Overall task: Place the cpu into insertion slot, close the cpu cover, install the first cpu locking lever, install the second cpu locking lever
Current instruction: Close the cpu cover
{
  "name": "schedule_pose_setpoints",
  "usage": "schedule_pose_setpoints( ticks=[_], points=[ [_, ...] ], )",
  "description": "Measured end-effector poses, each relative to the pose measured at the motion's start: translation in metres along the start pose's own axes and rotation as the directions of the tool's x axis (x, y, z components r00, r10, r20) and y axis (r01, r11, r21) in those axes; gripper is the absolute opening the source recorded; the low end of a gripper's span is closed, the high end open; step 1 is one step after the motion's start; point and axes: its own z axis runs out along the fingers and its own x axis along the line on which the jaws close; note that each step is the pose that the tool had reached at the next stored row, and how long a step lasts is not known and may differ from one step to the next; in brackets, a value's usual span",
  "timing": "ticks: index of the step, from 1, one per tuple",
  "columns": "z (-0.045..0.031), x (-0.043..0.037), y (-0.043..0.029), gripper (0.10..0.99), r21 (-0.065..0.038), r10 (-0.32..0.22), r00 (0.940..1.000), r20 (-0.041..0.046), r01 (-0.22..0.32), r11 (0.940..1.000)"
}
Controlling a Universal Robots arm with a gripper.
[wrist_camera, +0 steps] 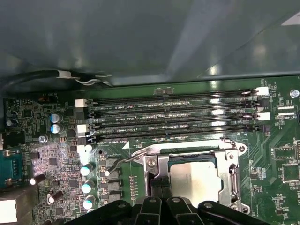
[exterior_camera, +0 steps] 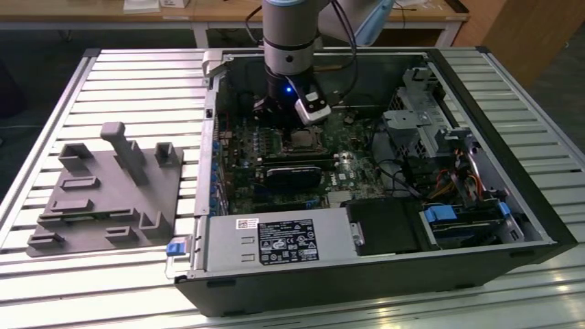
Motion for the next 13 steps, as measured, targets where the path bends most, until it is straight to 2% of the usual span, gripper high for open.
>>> schedule_pose_setpoints(
  ticks=[6, 13],
  points=[
    [-0.0019, 0.0000, 0.0001, 0.106, 0.001, 0.000, 1.0000, 0.0004, 0.000, 1.0000],
    [-0.0131, -0.0002, 0.0002, 0.106, 0.002, 0.000, 1.0000, 0.0004, 0.000, 1.0000]
  ],
)
